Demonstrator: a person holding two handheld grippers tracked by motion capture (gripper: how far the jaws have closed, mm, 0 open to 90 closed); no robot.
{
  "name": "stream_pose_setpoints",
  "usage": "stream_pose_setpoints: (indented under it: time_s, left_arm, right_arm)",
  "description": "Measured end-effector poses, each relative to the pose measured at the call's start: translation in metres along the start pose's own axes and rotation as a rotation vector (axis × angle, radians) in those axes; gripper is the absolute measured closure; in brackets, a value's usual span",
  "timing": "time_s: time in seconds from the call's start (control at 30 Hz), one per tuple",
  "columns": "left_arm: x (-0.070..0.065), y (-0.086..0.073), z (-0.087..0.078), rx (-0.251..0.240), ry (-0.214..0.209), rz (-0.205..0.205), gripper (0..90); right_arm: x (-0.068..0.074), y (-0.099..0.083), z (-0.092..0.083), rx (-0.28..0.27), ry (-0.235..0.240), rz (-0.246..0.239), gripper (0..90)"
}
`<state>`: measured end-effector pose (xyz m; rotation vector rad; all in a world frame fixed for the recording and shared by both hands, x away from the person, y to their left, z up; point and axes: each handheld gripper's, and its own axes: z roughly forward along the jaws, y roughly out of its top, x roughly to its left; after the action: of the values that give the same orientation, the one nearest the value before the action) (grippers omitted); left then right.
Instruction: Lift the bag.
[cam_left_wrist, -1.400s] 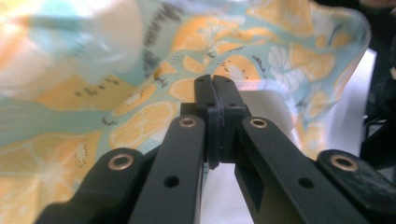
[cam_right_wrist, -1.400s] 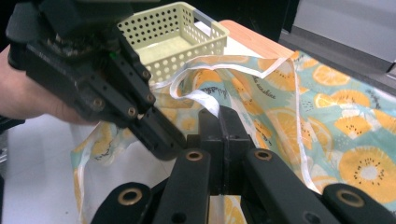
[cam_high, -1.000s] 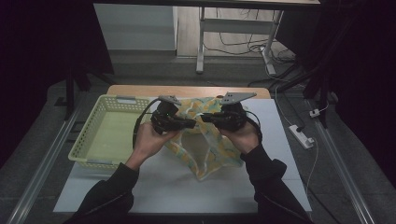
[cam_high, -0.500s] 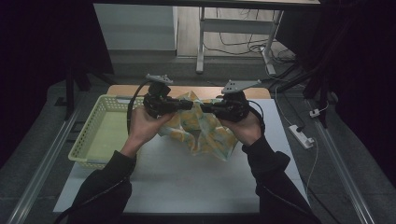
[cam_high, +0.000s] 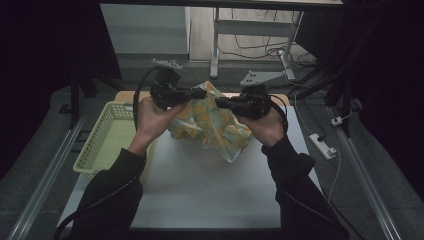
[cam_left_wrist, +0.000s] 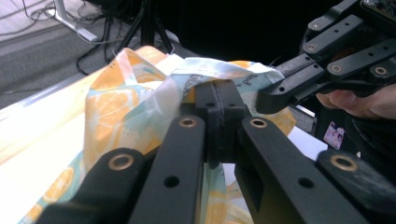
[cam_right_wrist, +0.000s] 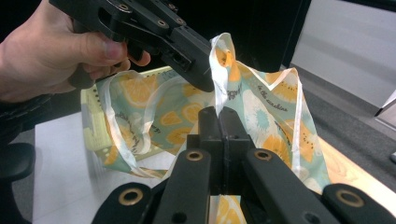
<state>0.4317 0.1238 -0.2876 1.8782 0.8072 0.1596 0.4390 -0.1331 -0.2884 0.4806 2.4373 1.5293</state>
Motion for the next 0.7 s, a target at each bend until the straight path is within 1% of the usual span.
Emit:
stream_pose_setpoints:
  time_s: [0.17, 0.33, 0.47, 0.6, 0.7]
  left_arm:
    - [-0.003, 0.012, -0.005, -0.025, 0.009, 0.007, 89.7]
    - [-0.006, 0.025, -0.010, -0.045, 0.024, 0.017, 89.7]
    - [-0.006, 0.034, -0.014, -0.070, 0.031, 0.017, 89.7]
    - [-0.005, 0.034, -0.011, -0.073, 0.037, 0.016, 89.7]
    - [-0.002, 0.030, -0.007, -0.077, 0.048, 0.025, 89.6]
  right_arm:
    - [-0.001, 0.010, -0.008, -0.016, -0.015, -0.005, 90.0]
    - [0.000, 0.021, -0.016, -0.029, -0.036, -0.022, 90.0]
    - [-0.001, 0.031, -0.022, -0.040, -0.055, -0.032, 90.0]
    - [0.000, 0.033, -0.024, -0.043, -0.062, -0.036, 90.0]
    - [-0.002, 0.029, -0.020, -0.033, -0.069, -0.034, 90.0]
